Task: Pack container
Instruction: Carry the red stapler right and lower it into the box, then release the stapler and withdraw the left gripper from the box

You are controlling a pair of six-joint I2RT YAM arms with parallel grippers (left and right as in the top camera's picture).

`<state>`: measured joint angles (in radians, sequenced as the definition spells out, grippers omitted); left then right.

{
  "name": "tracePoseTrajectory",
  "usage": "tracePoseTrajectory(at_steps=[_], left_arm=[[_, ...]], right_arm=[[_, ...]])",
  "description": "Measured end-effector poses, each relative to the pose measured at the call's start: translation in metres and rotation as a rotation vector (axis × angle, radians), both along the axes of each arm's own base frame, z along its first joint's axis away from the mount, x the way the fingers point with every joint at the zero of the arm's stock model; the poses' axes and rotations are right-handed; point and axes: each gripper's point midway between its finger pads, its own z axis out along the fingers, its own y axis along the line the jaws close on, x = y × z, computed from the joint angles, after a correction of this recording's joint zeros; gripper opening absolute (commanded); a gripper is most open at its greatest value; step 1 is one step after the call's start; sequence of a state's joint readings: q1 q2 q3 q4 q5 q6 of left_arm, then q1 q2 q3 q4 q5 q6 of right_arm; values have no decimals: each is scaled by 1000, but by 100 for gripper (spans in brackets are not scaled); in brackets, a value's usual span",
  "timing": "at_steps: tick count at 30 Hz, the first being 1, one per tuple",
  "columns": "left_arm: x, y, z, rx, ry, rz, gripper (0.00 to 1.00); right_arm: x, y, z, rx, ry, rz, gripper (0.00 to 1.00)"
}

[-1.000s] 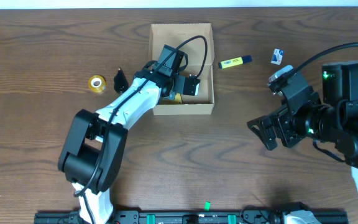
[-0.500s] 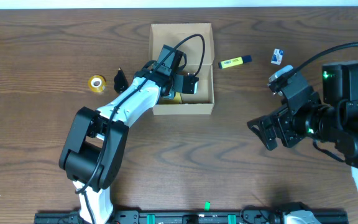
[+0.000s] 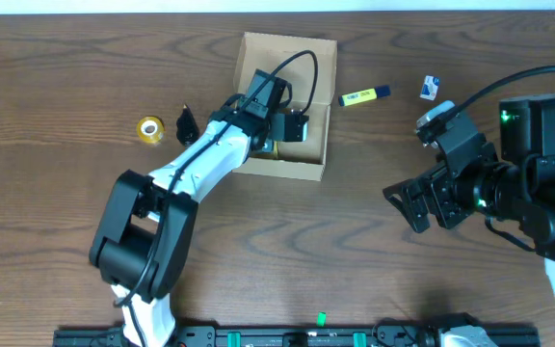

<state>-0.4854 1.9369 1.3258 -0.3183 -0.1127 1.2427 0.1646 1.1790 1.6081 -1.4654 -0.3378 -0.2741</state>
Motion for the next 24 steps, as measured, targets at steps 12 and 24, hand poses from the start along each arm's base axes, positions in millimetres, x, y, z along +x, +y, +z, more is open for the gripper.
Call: tracePoseTrajectory(at_steps=[12, 24], left_arm=[[-46, -1, 102, -190, -52, 182, 66], [-71, 59, 86, -393, 156, 774, 62]], right_arm=[[0, 0, 0, 0, 0, 0, 99], [0, 0, 0, 0, 0, 0, 99]])
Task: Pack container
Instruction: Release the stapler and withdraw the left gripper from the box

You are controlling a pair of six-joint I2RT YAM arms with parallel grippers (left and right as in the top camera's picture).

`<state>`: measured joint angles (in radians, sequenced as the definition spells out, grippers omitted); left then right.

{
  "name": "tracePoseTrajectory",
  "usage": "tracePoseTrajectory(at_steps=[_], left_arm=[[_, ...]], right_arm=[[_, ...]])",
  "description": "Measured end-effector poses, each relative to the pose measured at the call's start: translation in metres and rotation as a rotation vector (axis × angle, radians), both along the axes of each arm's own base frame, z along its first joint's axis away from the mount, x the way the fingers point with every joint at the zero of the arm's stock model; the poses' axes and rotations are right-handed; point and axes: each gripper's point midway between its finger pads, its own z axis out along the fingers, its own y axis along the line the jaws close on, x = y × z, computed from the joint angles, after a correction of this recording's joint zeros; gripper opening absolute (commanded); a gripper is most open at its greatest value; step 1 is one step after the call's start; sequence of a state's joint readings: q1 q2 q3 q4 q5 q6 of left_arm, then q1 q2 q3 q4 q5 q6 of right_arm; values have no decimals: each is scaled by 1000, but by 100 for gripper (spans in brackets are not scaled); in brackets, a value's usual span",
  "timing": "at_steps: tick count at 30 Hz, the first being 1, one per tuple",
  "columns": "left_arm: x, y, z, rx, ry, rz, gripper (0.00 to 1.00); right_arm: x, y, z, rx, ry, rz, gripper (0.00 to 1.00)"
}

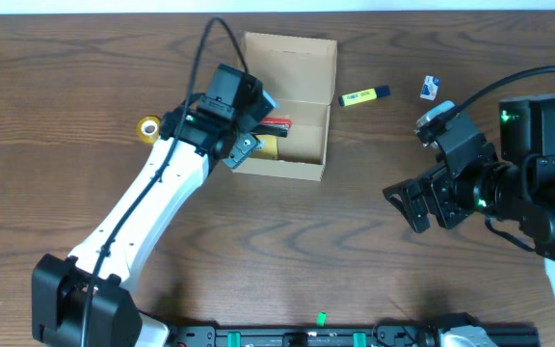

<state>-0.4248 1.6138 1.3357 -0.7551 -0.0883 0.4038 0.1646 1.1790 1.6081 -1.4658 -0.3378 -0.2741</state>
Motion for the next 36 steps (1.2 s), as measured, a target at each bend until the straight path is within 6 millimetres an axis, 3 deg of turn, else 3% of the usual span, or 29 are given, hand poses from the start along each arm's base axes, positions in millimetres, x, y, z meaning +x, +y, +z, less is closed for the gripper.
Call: tracePoseTrajectory(at_steps=[6, 11, 15, 31, 36], left_arm=[[-9, -8, -22, -121, 115, 159, 41], [-17, -10, -49, -137, 222, 253, 32], [-17, -10, -53, -155, 236, 308, 27], [-22, -8, -50, -175, 251, 381, 25], [-23, -9, -36, -209, 227, 395, 29]], right_arm=[[0, 0, 0, 0, 0, 0, 99], [0, 0, 0, 0, 0, 0, 99], [0, 0, 0, 0, 0, 0, 99], [0, 0, 0, 0, 0, 0, 99], [0, 0, 0, 0, 0, 0, 99]])
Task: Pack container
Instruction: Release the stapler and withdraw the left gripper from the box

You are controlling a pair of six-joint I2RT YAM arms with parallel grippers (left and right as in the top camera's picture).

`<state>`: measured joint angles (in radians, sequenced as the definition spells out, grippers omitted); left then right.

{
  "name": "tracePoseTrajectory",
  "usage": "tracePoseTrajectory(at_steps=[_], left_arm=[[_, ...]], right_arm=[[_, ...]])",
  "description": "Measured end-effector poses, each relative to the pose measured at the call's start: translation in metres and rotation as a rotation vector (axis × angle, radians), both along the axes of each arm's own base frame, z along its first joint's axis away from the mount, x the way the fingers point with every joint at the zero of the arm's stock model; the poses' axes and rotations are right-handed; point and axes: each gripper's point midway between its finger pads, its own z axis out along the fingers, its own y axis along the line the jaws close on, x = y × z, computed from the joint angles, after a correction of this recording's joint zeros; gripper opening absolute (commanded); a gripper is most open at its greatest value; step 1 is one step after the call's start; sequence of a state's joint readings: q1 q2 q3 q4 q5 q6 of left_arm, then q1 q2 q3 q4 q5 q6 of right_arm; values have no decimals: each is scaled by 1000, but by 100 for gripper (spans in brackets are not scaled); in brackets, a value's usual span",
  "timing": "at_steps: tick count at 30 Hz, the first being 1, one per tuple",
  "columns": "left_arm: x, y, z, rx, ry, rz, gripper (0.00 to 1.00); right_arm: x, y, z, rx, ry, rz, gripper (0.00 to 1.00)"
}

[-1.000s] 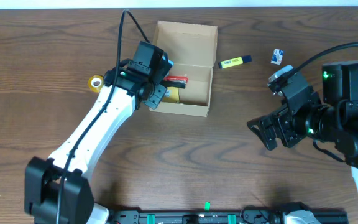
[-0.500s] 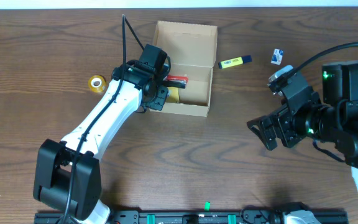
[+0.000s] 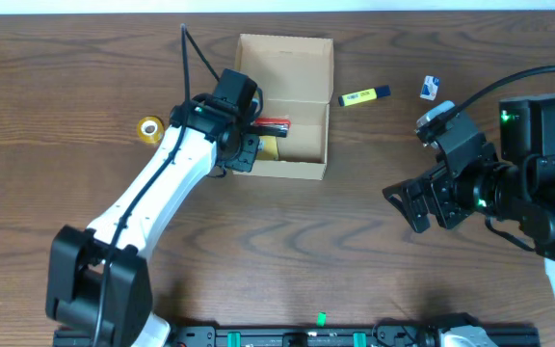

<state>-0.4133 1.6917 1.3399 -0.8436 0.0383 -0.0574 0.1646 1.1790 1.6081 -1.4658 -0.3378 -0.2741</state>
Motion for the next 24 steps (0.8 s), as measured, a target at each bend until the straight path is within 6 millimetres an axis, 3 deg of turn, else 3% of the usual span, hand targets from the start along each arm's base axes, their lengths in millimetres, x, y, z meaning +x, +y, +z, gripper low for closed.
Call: tracePoseTrajectory(at_steps=[6, 19, 24], left_arm=[[6, 2, 17, -13, -65, 27, 35], [14, 8, 20, 10, -104, 78, 34], [17, 16, 24, 46, -131, 101, 40]], right_arm=[[0, 0, 0, 0, 0, 0, 99], [0, 0, 0, 0, -1, 0, 99], [0, 0, 0, 0, 0, 0, 99]])
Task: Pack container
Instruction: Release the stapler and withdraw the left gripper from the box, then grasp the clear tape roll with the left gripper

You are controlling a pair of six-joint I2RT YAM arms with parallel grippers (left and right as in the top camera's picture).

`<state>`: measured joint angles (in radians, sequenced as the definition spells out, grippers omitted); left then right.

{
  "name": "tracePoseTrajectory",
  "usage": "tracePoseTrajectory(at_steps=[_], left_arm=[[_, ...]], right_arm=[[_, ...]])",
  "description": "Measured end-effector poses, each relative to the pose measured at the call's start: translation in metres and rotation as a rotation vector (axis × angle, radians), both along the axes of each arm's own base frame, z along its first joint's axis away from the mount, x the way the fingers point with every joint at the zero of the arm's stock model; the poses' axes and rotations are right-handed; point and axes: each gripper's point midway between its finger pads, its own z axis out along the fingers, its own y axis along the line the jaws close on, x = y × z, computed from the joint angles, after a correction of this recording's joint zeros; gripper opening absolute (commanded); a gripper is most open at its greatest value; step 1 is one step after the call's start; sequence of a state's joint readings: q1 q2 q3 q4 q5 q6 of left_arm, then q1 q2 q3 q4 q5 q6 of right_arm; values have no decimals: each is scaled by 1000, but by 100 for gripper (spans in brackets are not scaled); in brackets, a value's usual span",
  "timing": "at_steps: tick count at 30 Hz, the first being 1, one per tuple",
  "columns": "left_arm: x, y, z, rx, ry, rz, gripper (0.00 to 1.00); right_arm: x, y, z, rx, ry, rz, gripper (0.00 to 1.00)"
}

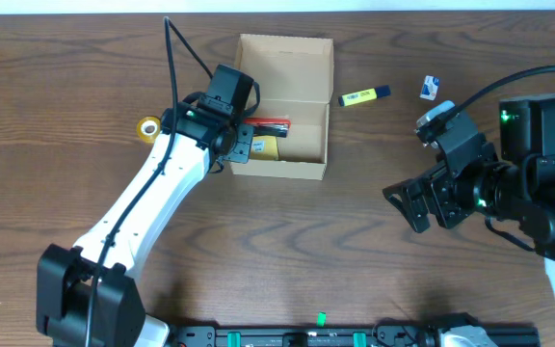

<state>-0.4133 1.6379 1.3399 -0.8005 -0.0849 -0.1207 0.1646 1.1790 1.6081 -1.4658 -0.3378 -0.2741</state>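
Observation:
An open cardboard box (302, 72) sits at the table's back middle. A red pen (273, 122) and a yellow item (267, 146) lie in its left part. My left gripper (243, 146) hangs at the box's left wall, and its fingers are too dark to read. A yellow tape roll (147, 126) lies left of that arm. A yellow highlighter (365, 95) and a small white-and-blue item (429, 88) lie right of the box. My right gripper (415, 208) hovers open and empty at the right.
A small green piece (322, 316) lies near the front edge. The left arm's cable (183, 43) loops up behind the box's left side. The right arm's bulk (538, 173) fills the right edge.
The left wrist has shifted slightly left and back along the box's left wall. The box, its contents and the right arm are unchanged.
The left gripper was first deep inside the box, and a black clip lay beside the tape roll. Later it was at the box's left wall, and a red pen showed inside. It has stayed there since, the arm covering the clip's spot. The right arm never moved.

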Motion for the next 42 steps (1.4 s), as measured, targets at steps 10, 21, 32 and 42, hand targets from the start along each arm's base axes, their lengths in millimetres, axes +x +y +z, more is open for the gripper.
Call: tracePoseTrajectory(at_steps=[10, 21, 32, 42], left_arm=[[12, 14, 16, 38, -87, 52, 47], [23, 39, 19, 35, -104, 122, 47], [41, 118, 22, 44, -127, 282, 56], [60, 155, -3, 61, -100, 256, 70]], right_arm=[[0, 0, 0, 0, 0, 0, 99], [0, 0, 0, 0, 0, 0, 99], [0, 0, 0, 0, 0, 0, 99], [0, 0, 0, 0, 0, 0, 99]])
